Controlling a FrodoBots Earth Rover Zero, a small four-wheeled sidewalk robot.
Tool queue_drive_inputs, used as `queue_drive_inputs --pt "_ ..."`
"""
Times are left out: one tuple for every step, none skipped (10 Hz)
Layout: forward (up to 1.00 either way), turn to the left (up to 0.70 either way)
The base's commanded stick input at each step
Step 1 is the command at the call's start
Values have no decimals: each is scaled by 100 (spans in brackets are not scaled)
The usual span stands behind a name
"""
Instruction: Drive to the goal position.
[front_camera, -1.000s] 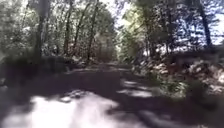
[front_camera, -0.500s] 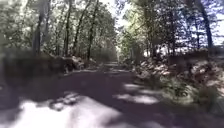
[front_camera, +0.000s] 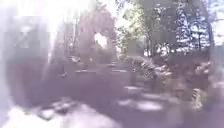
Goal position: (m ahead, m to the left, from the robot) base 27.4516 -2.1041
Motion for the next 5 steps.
queue_drive_inputs --pt "45 0" --pt "45 0" --pt "45 0" --pt "45 0" --pt "45 0"
